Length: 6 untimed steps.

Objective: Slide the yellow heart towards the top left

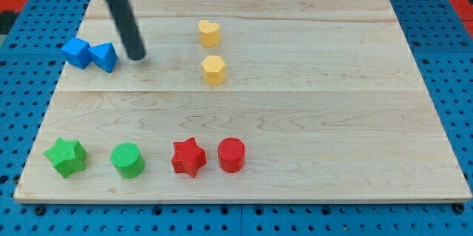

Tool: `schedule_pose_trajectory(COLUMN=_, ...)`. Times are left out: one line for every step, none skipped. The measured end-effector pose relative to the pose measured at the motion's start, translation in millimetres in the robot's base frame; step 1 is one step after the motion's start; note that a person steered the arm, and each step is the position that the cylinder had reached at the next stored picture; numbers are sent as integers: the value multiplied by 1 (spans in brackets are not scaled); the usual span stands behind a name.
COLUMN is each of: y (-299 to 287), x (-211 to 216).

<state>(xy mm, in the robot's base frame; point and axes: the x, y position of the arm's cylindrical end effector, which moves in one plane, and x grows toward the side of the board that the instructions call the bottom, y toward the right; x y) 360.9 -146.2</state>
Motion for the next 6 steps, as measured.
schedule_pose_trajectory(y=94, x=-5)
schedule_pose_trajectory(y=134, x=-21)
schedule_pose_trajectory(y=87, x=-40)
schedule_pose_trajectory(y=-15, x=-30)
schedule_pose_trajectory(y=35, x=-32)
schedule_pose_trajectory(y=110, x=-38)
